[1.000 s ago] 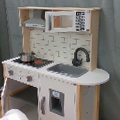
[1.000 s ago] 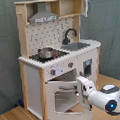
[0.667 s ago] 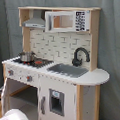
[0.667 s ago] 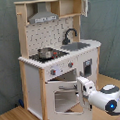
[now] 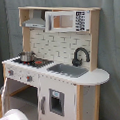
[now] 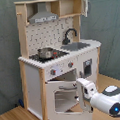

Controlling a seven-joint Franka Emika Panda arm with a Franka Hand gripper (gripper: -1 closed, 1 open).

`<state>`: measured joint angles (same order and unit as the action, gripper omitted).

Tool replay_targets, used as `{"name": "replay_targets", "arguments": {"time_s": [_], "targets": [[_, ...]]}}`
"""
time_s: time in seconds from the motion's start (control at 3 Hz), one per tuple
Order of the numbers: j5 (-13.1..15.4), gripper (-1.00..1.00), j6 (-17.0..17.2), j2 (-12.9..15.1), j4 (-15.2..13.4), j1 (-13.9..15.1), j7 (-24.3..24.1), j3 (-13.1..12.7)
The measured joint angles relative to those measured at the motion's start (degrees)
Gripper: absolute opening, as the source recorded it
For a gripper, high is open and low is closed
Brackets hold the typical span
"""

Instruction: Play with the kitchen

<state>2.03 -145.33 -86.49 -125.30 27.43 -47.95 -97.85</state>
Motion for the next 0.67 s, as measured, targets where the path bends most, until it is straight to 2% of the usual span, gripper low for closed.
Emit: {"name": "replay_targets", "arguments": {"time_s": [0.33,0.67], "targets": [[3.8,1.00,1.0,0.1,1.7,-1.5,1.7,3.4],[6.7,1.00,1.3,0.3,1.5,-2.7,6.6,7.0]]}}
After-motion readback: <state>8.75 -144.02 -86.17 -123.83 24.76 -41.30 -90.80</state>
